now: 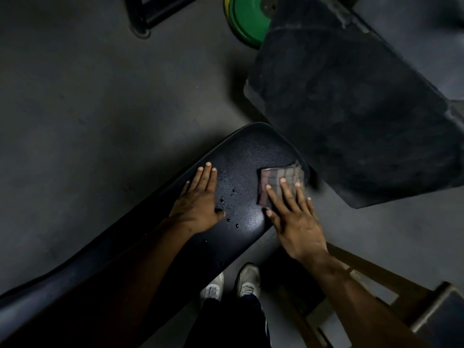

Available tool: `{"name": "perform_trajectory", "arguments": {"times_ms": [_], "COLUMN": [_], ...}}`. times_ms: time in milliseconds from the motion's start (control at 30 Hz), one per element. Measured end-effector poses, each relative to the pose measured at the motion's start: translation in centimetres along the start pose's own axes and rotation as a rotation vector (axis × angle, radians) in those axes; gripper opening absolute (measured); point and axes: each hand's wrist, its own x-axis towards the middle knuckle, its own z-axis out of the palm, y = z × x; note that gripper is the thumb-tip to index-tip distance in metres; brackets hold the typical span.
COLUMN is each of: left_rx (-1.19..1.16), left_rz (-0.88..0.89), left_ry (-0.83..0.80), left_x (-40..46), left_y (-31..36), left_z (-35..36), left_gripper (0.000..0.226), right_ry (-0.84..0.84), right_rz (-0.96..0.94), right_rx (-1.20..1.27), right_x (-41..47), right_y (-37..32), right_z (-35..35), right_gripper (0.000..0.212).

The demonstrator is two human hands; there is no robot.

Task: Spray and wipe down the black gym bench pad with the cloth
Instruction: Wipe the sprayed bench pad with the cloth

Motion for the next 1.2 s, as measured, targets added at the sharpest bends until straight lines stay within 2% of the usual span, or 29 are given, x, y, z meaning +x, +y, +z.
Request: {"name": "perform_trajectory", "arguments": {"times_ms": [133,267,533,700,833,933,1033,1200], "left_rx": [-0.008,-0.007,-0.040,0.006,0.005,-0.002,-0.014,-0.034], "left_rz": [0.018,0.047,-0.077,-0.080,-0.069,-0.079,-0.080,-0.071], "left_ry": [-0.001,0.016,0.021,-0.003,-0.009,-0.017,-0.016,-0.007], "left_x": [-0.2,0.1,-1.3,-1.8,-1.8,-2.0,-2.3,-3.0], "left_y": [-0.2,-1.2,-3.3,-3.9,-4.0,-4.0,-4.1,-4.0], "left_z": [-0.1,-0.7,-0.5,-0.4,-0.5,-0.4,-0.1,0.1], "left_gripper": [0.112,0.105,0.100,0.099,0.098,0.100,0.100,0.098], "right_ry": [0.057,0.079,-0.123,-0.160,-0.087,-0.039,-0.024,0.022], "right_rz": [0.190,0.223,-0.106,-0.257,-0.321,-0.269,-0.117,0.089], "right_rx": [0.208,0.234,-0.023,-0.045,-0.074,-0.102,-0.099,0.004], "right_x": [0.8,5.9,11.8,8.6,2.6,-1.4,-3.0,0.0], "right_y": [0.2,-1.4,-9.8,-11.9,-10.2,-7.5,-4.6,-2.3], "right_z": [0.0,-2.3,-4.1,-2.0,1.6,3.5,3.1,1.0], "right_gripper": [0.061,0.062,0.064,0.062,0.062,0.064,0.064,0.061]}}
